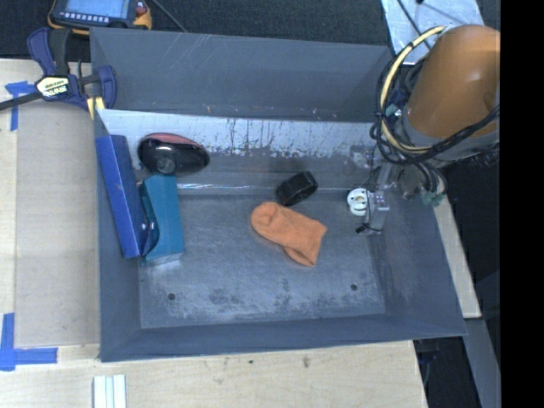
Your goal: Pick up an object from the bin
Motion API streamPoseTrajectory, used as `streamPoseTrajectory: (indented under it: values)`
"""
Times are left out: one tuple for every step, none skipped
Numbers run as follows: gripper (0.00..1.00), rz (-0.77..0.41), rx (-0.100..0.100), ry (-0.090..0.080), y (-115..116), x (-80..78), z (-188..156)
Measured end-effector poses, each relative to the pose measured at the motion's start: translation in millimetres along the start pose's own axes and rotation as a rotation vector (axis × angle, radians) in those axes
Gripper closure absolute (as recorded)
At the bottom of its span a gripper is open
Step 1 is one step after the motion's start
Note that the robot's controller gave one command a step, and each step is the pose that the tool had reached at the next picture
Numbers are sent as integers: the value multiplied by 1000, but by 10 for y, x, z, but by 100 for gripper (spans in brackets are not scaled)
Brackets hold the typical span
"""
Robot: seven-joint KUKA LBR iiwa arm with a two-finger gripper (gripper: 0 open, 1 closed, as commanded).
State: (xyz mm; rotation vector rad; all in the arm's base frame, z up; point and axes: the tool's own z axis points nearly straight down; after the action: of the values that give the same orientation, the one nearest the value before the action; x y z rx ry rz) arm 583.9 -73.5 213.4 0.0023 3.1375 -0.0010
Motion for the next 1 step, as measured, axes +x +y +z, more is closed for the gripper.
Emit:
streamPoseTrajectory:
  values:
    - [0, 76, 0, -3, 247, 148, 605]
